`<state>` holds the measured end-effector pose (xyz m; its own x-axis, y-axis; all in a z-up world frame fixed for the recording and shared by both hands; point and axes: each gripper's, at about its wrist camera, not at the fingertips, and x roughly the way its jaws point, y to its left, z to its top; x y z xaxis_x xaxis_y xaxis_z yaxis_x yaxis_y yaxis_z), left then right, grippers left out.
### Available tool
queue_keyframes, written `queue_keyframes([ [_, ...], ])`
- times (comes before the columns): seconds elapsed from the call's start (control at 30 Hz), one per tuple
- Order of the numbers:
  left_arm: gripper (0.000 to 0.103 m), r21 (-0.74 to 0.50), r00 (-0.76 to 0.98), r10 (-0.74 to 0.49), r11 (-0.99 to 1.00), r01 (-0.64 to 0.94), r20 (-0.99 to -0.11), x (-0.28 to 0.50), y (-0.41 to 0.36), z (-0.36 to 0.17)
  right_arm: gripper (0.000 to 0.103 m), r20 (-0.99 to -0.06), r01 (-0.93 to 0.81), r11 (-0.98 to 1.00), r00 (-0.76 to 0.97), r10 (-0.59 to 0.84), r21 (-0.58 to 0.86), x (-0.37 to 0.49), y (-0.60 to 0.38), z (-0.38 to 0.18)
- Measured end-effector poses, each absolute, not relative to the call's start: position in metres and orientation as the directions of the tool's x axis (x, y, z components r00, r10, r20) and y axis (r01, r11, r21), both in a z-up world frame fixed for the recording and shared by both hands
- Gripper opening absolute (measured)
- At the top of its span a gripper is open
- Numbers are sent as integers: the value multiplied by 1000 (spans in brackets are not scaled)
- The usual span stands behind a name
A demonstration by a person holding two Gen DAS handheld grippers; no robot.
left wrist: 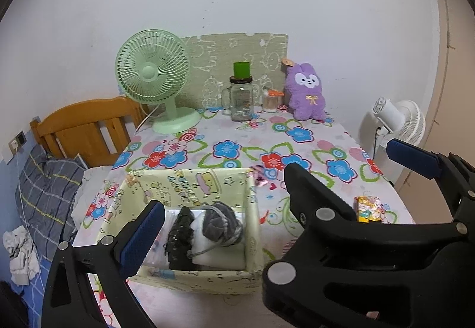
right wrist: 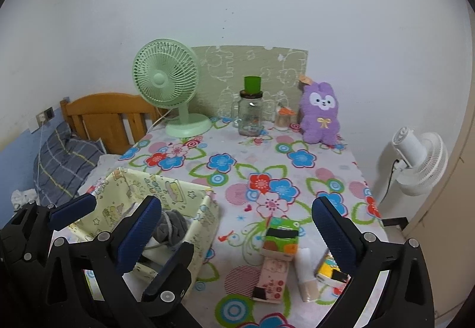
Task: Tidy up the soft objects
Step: 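Withdraw both tools from the box toward the remaining table items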
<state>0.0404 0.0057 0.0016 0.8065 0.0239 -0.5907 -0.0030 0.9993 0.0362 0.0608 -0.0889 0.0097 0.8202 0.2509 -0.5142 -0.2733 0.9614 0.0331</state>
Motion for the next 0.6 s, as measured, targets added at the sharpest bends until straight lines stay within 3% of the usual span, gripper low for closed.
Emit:
queue_keyframes([
  [0.6, 103, 36, 813, -25, 998, 56, -582, 29, -38, -4, 103, -502, -200, 979, 842, 196, 46, 42, -135, 3],
])
